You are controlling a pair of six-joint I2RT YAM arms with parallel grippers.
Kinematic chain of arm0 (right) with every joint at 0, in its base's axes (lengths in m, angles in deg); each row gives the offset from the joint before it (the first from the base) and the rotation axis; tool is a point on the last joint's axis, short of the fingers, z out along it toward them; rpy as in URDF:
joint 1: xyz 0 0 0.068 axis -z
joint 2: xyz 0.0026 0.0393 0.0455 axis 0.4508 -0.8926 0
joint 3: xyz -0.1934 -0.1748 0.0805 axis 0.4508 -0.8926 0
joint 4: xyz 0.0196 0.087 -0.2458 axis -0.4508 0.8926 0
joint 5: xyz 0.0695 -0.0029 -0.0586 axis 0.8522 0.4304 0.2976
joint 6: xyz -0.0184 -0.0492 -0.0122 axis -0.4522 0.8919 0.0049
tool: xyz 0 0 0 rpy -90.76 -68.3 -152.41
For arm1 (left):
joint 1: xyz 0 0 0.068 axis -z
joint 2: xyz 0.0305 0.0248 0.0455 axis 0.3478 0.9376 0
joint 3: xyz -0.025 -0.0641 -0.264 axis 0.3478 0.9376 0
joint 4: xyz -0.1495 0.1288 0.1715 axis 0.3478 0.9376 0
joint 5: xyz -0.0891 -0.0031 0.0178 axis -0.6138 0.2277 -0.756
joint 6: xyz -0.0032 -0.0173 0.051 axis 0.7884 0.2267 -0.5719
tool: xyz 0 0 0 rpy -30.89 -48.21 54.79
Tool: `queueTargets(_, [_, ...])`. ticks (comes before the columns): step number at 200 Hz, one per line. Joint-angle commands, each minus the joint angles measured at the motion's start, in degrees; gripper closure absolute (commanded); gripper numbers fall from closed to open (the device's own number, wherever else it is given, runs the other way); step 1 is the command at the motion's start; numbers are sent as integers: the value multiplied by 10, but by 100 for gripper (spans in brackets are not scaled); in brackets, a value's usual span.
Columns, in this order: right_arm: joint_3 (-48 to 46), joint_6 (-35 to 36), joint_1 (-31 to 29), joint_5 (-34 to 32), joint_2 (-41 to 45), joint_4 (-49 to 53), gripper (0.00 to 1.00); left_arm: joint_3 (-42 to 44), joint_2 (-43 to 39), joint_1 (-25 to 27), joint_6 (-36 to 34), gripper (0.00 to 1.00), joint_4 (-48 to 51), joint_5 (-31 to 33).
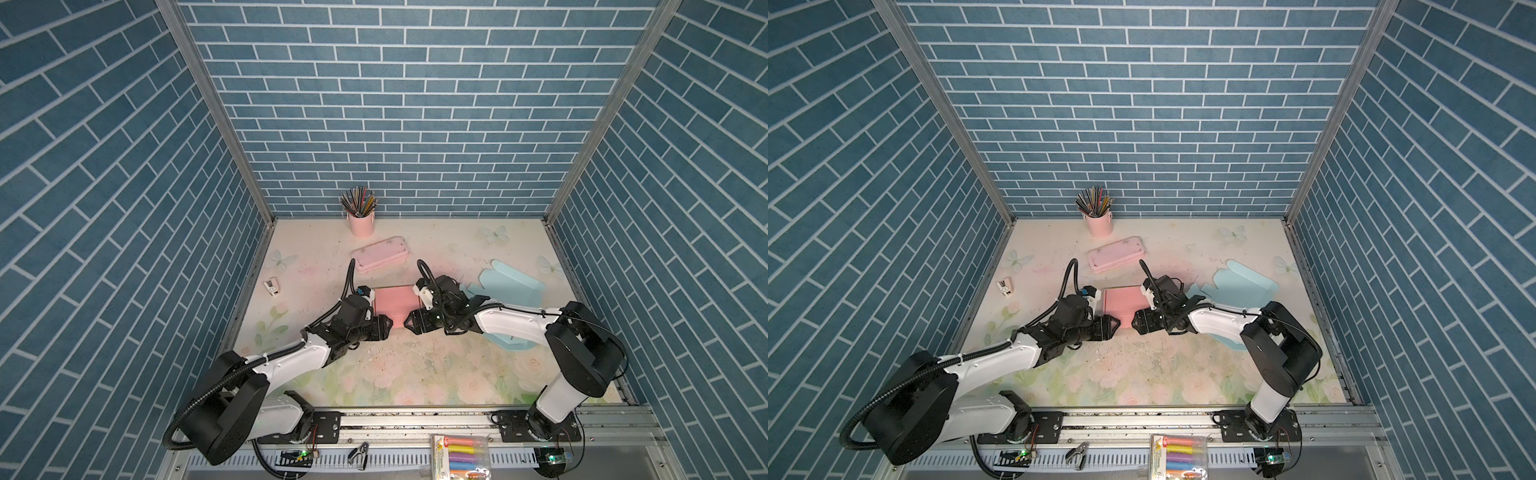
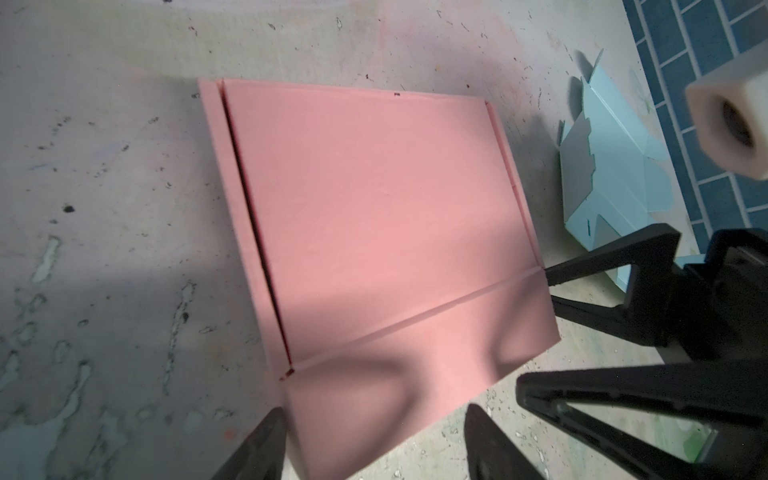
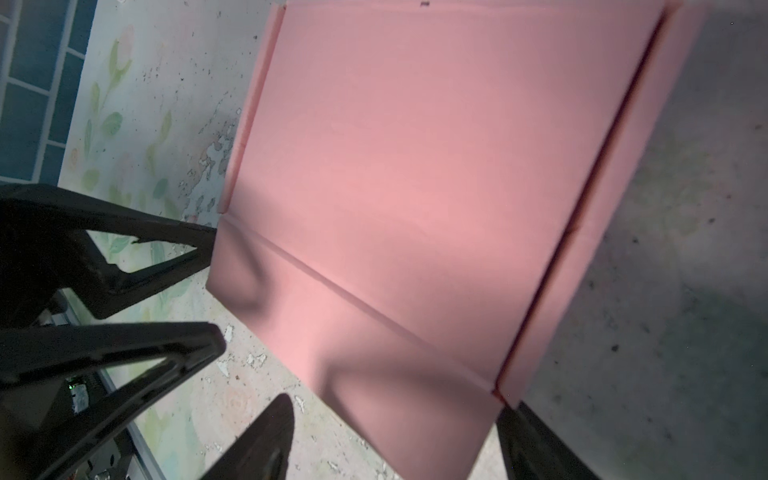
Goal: Fold the paper box
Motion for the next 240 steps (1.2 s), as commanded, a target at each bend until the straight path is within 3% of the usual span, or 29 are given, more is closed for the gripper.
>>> queueTargets(1, [5,-14,-7,-3,-9,-1,23,3,10,-3,8,32,-23,-8])
queueTargets(95, [0,-17,-9,-10,-8,-5,23,6,17,-2,10,33,-33,-4])
queueTargets(150, [-1,-15,-9,-17,-17,-7,24,6,41,-2,11,39,-54,6])
queueTargets(240, [5,-8,-7,-27,-44,-15,34,8,57,-2,4,44,-69,15])
